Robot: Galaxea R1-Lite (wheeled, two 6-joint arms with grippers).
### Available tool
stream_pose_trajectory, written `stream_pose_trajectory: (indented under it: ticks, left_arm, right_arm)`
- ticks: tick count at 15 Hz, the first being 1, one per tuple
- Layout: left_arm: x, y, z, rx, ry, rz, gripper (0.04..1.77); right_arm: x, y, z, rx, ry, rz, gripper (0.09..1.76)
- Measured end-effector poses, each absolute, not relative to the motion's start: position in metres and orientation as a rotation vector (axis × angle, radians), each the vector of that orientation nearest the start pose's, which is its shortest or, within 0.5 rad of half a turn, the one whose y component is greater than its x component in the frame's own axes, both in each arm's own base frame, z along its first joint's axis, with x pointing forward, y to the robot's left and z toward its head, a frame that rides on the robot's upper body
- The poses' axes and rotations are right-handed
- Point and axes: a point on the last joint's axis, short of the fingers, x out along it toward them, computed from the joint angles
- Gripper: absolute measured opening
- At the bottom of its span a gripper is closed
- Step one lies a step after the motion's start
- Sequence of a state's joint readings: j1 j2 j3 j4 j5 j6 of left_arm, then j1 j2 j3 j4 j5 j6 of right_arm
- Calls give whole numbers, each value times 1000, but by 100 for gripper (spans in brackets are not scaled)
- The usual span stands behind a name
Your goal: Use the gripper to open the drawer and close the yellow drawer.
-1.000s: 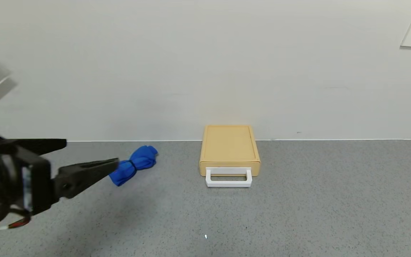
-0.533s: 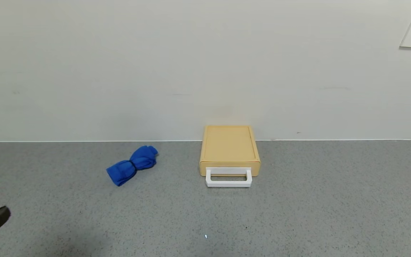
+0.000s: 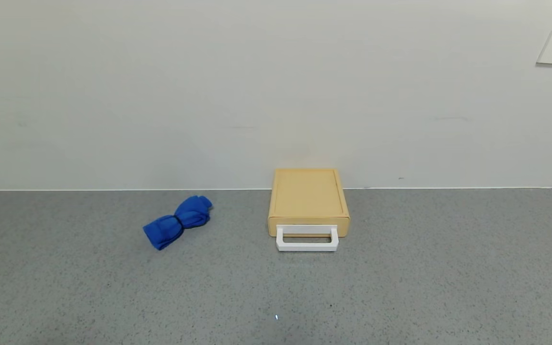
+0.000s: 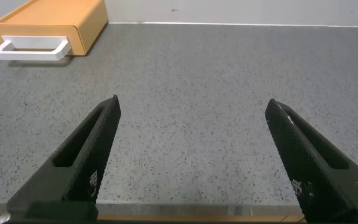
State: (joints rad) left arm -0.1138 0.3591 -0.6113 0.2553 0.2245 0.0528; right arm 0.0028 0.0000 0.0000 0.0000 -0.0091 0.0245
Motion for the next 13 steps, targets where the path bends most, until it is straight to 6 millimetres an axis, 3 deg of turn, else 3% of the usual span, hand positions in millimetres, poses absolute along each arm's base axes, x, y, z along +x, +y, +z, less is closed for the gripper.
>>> stream_pose_trajectory:
  ticks: [3,6,9,13]
  left_arm:
    - [-45,6,207,52,-50,196,174]
    - [-56,3,179,53,-86,157,174]
    - [-53,3,144,45,-74,134,174]
    - [-32,2,108,46,-148,119,174]
  right_arm:
    - [-23,0,75,24,0,-7,171]
    - [-23,0,75,24,0,-7,171]
    - [-23,0,75,24,0,-7,171]
    - [-23,0,75,24,0,-7,171]
